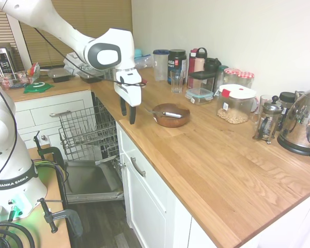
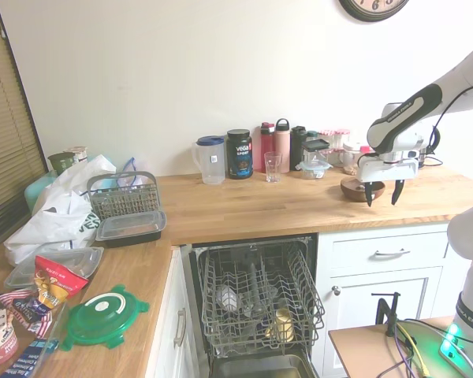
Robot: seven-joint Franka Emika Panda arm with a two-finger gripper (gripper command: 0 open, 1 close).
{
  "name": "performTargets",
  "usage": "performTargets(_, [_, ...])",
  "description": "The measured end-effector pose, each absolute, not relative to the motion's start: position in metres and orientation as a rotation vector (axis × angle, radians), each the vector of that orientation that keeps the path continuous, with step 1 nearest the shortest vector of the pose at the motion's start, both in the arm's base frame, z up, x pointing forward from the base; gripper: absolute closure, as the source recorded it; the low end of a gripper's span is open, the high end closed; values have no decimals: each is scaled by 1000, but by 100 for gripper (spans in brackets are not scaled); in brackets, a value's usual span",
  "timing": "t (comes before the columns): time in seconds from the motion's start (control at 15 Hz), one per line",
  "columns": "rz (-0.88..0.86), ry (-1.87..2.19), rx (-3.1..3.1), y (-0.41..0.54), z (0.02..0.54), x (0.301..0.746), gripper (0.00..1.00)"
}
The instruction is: Put the fork in the dishwasher
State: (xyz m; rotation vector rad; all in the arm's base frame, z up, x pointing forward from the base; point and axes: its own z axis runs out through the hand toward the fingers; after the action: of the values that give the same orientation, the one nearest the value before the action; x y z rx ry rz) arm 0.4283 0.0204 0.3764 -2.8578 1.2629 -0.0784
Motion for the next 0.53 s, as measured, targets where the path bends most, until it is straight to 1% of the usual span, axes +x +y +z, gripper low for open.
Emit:
performTargets(0.13, [-75,1267,-2860,23,376,428,0])
performTargets(0.27, [-134,1289,-2838,37,392,427,0])
performTargets(0.47, [-247,1322,-2789,52,451,425,0])
performTargets(0.53, [-284,1325,-2765,50,476,431,0])
